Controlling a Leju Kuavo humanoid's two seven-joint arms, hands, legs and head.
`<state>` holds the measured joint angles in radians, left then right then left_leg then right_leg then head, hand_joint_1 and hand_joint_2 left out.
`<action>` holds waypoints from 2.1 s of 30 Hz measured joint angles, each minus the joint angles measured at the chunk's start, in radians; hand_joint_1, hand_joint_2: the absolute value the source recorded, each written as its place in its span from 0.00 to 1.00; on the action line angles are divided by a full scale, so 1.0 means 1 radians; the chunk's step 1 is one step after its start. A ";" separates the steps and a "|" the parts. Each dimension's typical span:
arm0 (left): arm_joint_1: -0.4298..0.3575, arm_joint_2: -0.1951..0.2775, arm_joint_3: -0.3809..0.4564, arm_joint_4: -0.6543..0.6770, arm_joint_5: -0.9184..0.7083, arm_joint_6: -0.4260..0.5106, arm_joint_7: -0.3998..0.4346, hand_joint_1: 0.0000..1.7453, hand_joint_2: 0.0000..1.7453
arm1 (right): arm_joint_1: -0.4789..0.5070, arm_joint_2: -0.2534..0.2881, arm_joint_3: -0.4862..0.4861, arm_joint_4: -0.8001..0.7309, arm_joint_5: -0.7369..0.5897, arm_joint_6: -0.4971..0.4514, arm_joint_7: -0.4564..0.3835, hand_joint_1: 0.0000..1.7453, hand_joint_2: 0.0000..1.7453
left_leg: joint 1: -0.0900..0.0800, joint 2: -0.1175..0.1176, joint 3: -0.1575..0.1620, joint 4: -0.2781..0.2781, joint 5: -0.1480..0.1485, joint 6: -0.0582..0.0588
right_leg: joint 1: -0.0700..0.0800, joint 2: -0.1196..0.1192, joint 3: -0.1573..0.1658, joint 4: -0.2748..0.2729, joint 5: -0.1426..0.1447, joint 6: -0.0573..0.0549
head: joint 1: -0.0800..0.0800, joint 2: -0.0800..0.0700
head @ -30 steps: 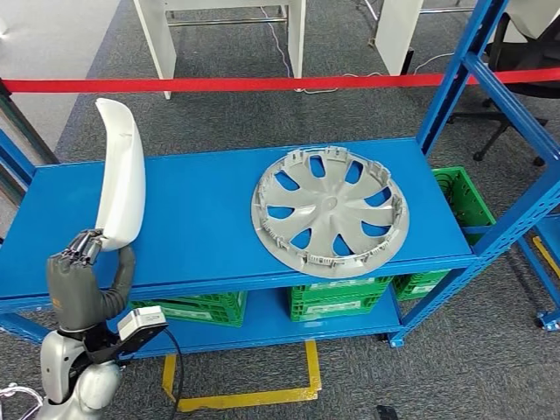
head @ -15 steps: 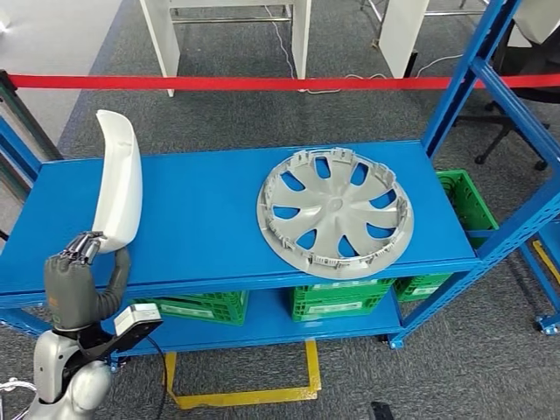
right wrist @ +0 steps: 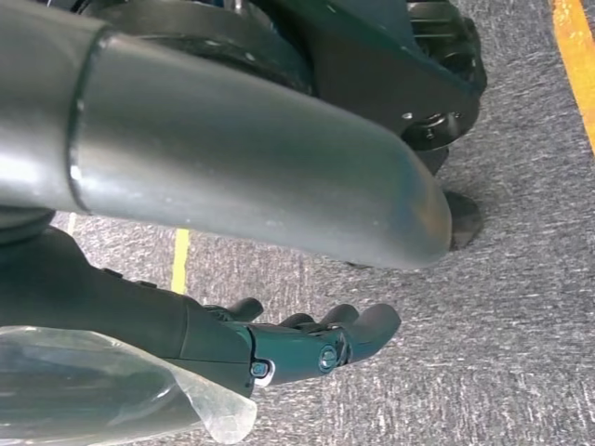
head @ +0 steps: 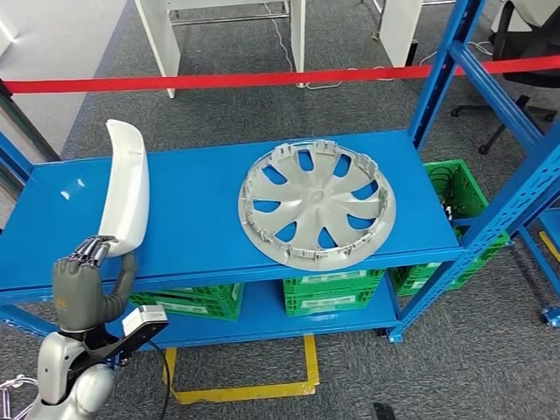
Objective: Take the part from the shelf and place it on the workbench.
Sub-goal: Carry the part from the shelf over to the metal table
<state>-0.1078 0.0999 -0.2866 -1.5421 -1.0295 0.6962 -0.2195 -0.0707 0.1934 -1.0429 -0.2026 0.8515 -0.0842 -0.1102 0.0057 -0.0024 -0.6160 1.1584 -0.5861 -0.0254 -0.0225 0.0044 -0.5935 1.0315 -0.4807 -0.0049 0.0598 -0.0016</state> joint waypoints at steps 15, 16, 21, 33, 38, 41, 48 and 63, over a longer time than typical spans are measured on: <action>-0.155 0.018 -0.116 0.105 0.077 -0.005 0.033 1.00 1.00 | -0.012 0.005 -0.020 0.001 0.033 0.015 0.475 0.00 0.00 | -0.007 0.008 0.096 -0.180 0.100 0.058 | 0.007 -0.007 -0.107 0.086 -0.029 0.043 | 0.003 0.000; -0.161 0.018 -0.124 0.112 0.079 -0.006 0.033 1.00 1.00 | -0.012 0.005 -0.020 0.001 0.035 0.020 0.482 0.00 0.00 | -0.008 0.008 0.080 -0.179 0.112 0.061 | 0.007 -0.006 -0.125 0.153 -0.079 0.046 | 0.004 0.000; -0.170 0.020 -0.144 0.139 0.083 -0.006 0.033 1.00 1.00 | -0.014 0.005 -0.020 0.001 0.038 0.023 0.488 0.00 0.00 | -0.011 0.009 0.009 -0.169 0.161 0.055 | 0.008 -0.006 -0.031 0.182 -0.049 0.045 | 0.003 0.000; -0.184 0.039 -0.165 0.161 0.090 -0.010 0.043 1.00 1.00 | -0.015 0.006 -0.020 0.002 0.046 0.026 0.504 0.00 0.00 | 0.000 0.005 -0.077 0.114 -0.007 -0.001 | 0.010 -0.014 0.043 -0.054 0.004 -0.007 | -0.003 0.000; -0.194 0.043 -0.171 0.166 0.093 -0.017 0.047 1.00 1.00 | -0.015 0.006 -0.020 0.002 0.048 0.026 0.504 0.00 0.00 | 0.001 0.004 0.101 -0.071 0.071 0.009 | 0.012 -0.014 -0.024 -0.032 0.046 0.010 | -0.003 0.000; -0.206 0.042 -0.177 0.167 0.096 -0.021 0.047 1.00 1.00 | -0.015 0.006 -0.020 0.002 0.048 0.026 0.502 0.00 0.00 | -0.006 0.003 0.158 -0.182 0.046 0.024 | 0.013 -0.014 -0.039 -0.030 0.074 0.029 | -0.001 0.000; -0.216 0.036 -0.194 0.178 0.105 -0.026 0.046 1.00 1.00 | -0.012 0.006 -0.020 0.002 0.048 0.022 0.502 0.00 0.00 | -0.010 0.010 0.064 -0.186 0.125 0.067 | 0.011 -0.006 -0.130 0.234 -0.124 0.053 | 0.002 0.000; -0.221 0.037 -0.214 0.191 0.119 -0.030 0.036 1.00 1.00 | -0.014 0.005 -0.020 0.000 0.048 0.002 0.487 0.00 0.00 | -0.006 0.006 -0.078 0.083 -0.002 0.006 | 0.017 -0.015 0.074 -0.077 0.000 -0.010 | -0.005 0.000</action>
<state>-0.3287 0.1370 -0.5003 -1.3513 -0.9104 0.6665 -0.1831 -0.0850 0.1987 -1.0628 -0.2026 0.8991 -0.0822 0.3772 -0.0003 0.0032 -0.6939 1.2414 -0.5881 -0.0191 -0.0054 -0.0103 -0.5195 0.9545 -0.4804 -0.0152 0.0550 -0.0019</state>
